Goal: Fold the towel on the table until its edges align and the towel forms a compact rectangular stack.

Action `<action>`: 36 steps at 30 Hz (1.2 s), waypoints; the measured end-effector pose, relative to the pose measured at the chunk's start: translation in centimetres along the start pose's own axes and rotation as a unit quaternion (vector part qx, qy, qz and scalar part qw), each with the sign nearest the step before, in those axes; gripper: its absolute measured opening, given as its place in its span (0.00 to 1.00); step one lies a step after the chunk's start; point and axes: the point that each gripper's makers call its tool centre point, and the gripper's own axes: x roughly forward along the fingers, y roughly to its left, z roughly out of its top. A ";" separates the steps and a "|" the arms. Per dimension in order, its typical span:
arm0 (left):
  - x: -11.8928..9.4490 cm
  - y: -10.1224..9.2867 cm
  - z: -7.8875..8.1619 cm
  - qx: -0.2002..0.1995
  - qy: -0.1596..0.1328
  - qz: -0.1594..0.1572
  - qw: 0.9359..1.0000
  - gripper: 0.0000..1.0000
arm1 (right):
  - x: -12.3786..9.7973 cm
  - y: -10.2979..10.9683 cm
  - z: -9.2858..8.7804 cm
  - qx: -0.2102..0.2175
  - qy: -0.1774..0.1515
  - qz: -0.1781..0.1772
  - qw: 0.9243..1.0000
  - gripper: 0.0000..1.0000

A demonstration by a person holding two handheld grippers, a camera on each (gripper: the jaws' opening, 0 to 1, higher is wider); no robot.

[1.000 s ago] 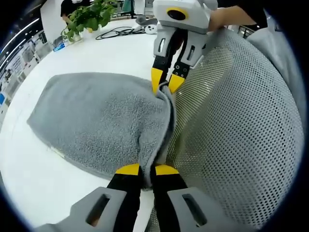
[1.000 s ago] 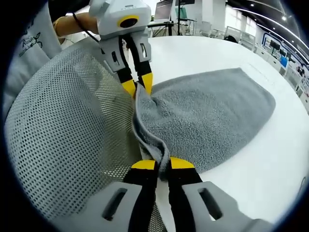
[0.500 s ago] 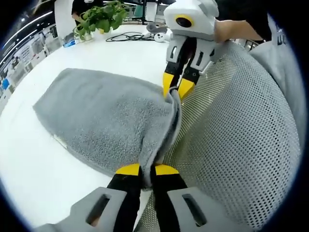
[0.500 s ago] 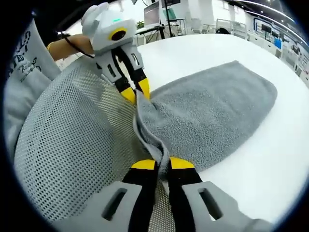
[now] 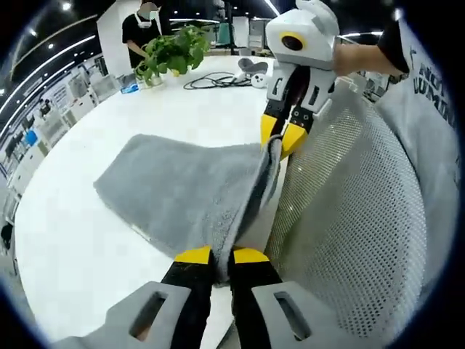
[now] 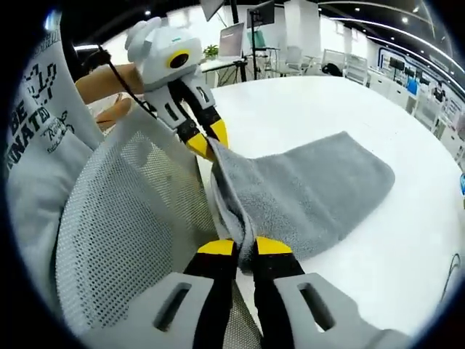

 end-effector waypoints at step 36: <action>-4.4 4.9 7.6 -0.053 -0.134 0.035 0.989 0.08 | -6.4 -3.4 7.5 0.098 -0.130 -0.001 0.987 0.05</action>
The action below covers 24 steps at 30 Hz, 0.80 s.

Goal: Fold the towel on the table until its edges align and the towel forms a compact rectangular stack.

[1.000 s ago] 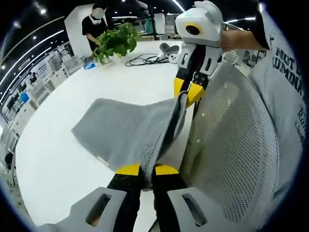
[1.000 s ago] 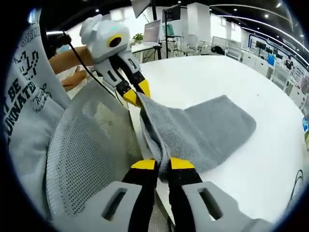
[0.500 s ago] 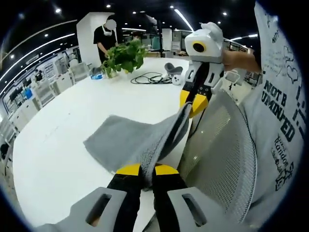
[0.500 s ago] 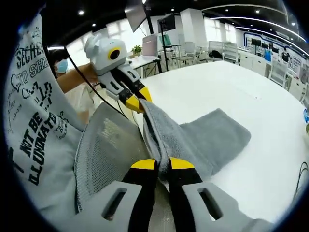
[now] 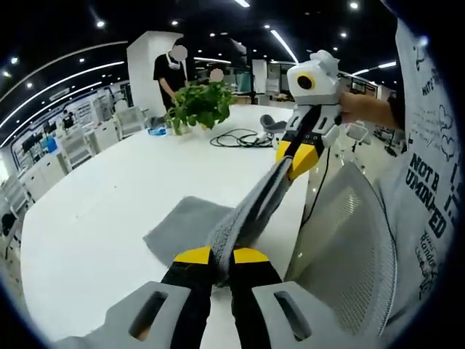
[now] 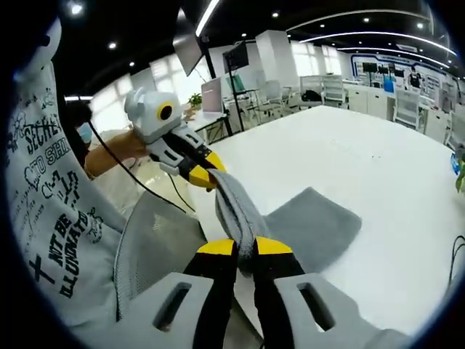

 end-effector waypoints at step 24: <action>5.7 6.4 1.2 0.017 -0.007 0.039 0.999 0.09 | 2.0 -8.9 2.0 0.020 -0.029 -0.050 0.998 0.06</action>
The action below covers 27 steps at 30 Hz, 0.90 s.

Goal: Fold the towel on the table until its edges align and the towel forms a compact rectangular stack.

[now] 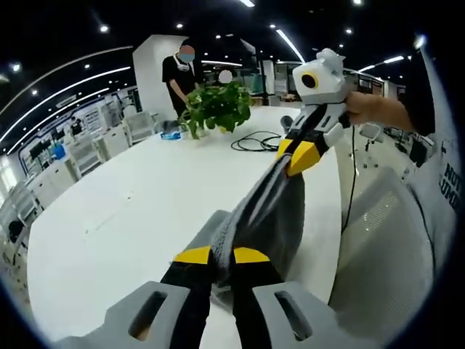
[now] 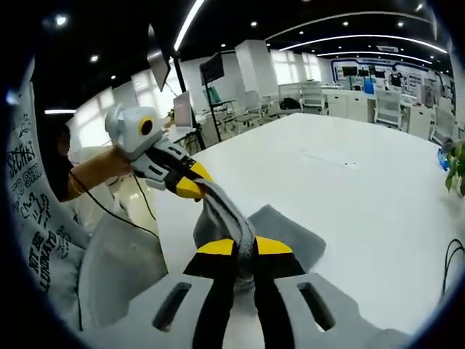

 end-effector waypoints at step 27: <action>8.3 4.4 -6.2 -0.026 0.061 0.012 0.998 0.11 | 7.1 -8.8 -4.5 0.049 0.033 -0.050 0.997 0.07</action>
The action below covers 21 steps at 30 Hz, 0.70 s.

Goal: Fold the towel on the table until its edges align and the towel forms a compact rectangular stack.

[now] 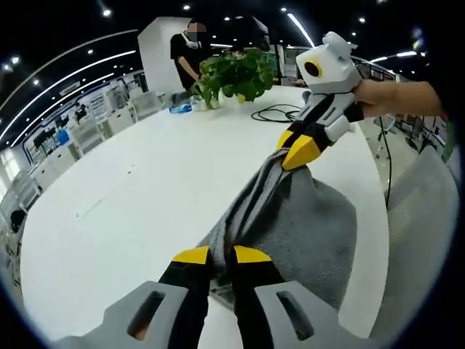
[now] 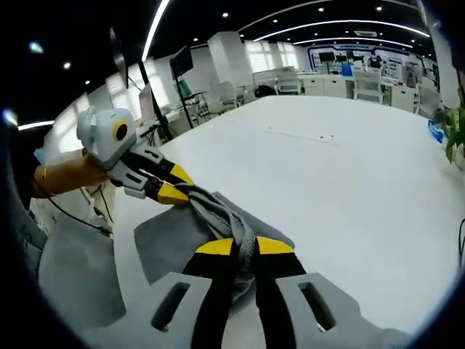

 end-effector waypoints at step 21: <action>1.2 3.3 -1.7 -0.113 -0.025 0.028 0.993 0.23 | 1.6 -1.7 -0.4 -0.008 -0.032 -0.016 0.999 0.24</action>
